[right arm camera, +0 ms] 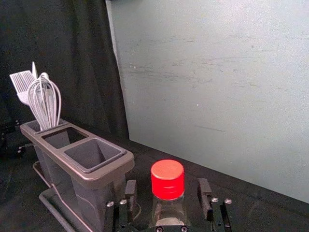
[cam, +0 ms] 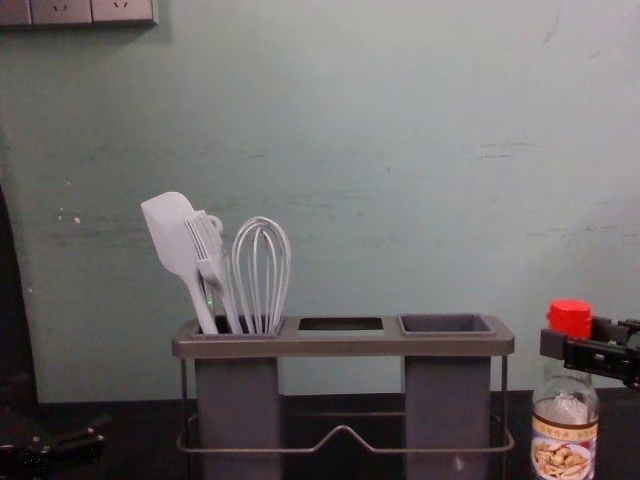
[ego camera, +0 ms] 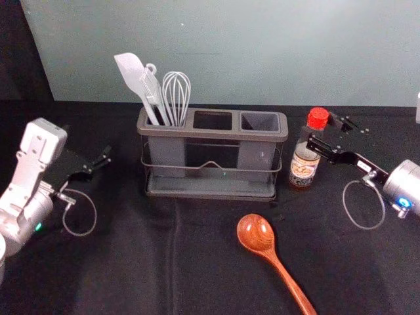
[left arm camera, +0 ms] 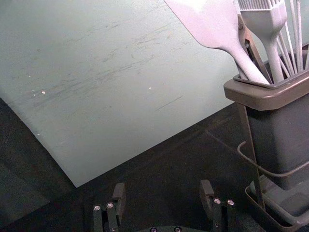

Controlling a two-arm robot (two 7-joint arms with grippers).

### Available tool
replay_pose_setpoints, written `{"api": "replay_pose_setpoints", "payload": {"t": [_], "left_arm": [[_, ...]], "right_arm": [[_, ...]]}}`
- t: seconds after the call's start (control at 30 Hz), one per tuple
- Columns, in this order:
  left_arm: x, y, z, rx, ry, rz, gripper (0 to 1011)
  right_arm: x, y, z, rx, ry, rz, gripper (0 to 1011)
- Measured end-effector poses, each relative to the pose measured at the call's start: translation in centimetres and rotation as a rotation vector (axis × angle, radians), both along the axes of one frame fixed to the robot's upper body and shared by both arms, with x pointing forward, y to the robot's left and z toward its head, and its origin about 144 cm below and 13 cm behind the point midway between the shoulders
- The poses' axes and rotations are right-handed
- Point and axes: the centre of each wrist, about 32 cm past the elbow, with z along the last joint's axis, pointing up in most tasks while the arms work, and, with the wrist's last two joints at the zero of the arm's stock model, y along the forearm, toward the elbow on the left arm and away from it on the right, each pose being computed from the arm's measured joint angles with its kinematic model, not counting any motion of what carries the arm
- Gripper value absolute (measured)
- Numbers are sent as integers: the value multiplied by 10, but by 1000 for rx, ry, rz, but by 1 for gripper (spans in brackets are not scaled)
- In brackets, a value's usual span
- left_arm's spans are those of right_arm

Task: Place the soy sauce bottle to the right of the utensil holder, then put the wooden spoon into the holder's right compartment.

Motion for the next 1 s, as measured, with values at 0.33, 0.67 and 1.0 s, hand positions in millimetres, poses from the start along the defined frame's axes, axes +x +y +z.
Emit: {"api": "replay_pose_setpoints", "payload": {"t": [0.33, 0.67, 1.0], "left_arm": [[0, 0, 0, 0, 0, 0, 1005], [0, 0, 0, 0, 0, 0, 1005], [0, 0, 0, 0, 0, 0, 1005]], "right_arm": [[0, 0, 0, 1, -2, -1, 1004], [-6, 0, 9, -4, -44, -24, 1004], [-31, -1, 33, -43, -86, -38, 1004]]}}
